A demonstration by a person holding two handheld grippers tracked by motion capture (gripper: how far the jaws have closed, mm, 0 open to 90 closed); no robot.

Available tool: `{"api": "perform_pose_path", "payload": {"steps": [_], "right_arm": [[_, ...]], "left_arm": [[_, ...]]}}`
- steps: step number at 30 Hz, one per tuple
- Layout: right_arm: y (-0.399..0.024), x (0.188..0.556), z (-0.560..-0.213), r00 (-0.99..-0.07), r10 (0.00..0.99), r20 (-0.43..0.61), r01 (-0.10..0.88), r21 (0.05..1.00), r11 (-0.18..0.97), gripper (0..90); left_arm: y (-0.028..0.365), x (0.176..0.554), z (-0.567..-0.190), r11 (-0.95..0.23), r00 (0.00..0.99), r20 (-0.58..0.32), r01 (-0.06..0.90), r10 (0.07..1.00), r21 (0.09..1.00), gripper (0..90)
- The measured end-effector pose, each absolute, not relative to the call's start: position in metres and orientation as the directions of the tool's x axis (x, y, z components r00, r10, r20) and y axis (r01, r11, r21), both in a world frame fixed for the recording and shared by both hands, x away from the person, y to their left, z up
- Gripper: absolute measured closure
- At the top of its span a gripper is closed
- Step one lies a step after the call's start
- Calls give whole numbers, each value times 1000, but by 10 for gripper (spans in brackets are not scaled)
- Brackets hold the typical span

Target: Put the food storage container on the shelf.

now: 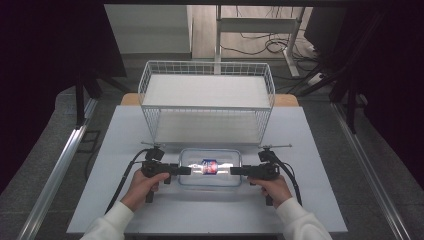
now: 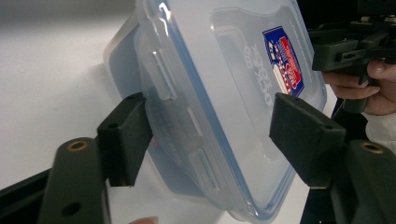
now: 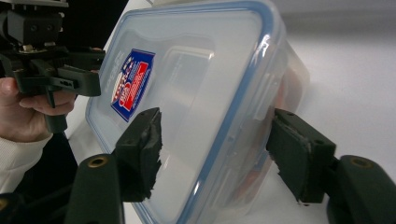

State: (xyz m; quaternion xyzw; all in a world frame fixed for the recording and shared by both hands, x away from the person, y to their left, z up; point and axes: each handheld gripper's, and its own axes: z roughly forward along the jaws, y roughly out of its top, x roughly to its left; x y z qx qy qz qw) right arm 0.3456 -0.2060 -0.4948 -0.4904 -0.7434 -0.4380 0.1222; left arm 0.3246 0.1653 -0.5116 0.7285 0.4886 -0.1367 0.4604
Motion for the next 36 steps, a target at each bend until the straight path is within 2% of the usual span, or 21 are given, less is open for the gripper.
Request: {"api": "perform_pose_path", "payload": {"steps": [10, 22, 36], "right_arm": [[-209, 334, -489, -498, 618, 609, 823, 556, 115, 455], [-209, 322, -480, -502, 644, 577, 808, 579, 110, 480], [-211, 321, -471, -516, 638, 572, 788, 609, 90, 482]], "left_arm": [[170, 313, -506, -108, 512, -631, 818, 583, 565, 404], [168, 300, -497, -109, 535, -593, 791, 602, 602, 457], [168, 300, -488, -90, 545, -590, 775, 596, 625, 467]]}}
